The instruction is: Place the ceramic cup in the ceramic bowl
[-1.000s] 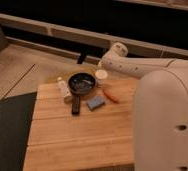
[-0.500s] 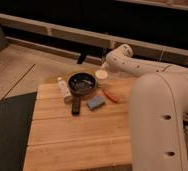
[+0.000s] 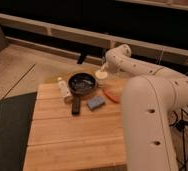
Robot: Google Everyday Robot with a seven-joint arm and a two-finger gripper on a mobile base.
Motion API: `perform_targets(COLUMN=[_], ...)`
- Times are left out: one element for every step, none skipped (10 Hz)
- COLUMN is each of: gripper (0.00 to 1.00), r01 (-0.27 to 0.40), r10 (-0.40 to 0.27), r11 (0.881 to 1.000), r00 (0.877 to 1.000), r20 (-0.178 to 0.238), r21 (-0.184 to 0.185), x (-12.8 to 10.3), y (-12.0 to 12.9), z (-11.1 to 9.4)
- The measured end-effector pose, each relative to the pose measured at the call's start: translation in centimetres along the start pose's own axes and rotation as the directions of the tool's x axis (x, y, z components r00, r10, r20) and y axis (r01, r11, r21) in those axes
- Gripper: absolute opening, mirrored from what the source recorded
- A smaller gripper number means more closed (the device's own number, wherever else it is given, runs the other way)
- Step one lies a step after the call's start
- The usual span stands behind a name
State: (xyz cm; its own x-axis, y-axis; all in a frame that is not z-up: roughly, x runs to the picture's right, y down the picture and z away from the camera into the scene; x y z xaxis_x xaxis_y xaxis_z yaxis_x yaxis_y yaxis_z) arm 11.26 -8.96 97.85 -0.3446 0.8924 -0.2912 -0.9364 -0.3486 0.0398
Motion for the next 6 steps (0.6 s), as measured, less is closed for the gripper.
perform_targets(gripper=[0.65,0.64,0.6,0.48,0.38,0.29], r01=[0.018,0.025,0.029,0.034,0.032,0.019], r10=[-0.017,-0.024,-0.026,-0.029,-0.028,-0.017], r11=[1.0,0.999,0.998,0.997,0.995,0.995], r00=[0.999,0.998,0.998,0.998,0.999,1.0], r20=[-0.029,-0.05,-0.062,-0.062,-0.046,-0.021], r21=[0.017,0.032,0.051,0.075,0.091,0.1], x=[0.8,1.3,1.5,1.3,0.6,-0.4], y=[-0.1,-0.2,-0.6,-1.1,-1.4,-1.5], z=[1.1,1.9,2.6,3.1,3.2,3.0])
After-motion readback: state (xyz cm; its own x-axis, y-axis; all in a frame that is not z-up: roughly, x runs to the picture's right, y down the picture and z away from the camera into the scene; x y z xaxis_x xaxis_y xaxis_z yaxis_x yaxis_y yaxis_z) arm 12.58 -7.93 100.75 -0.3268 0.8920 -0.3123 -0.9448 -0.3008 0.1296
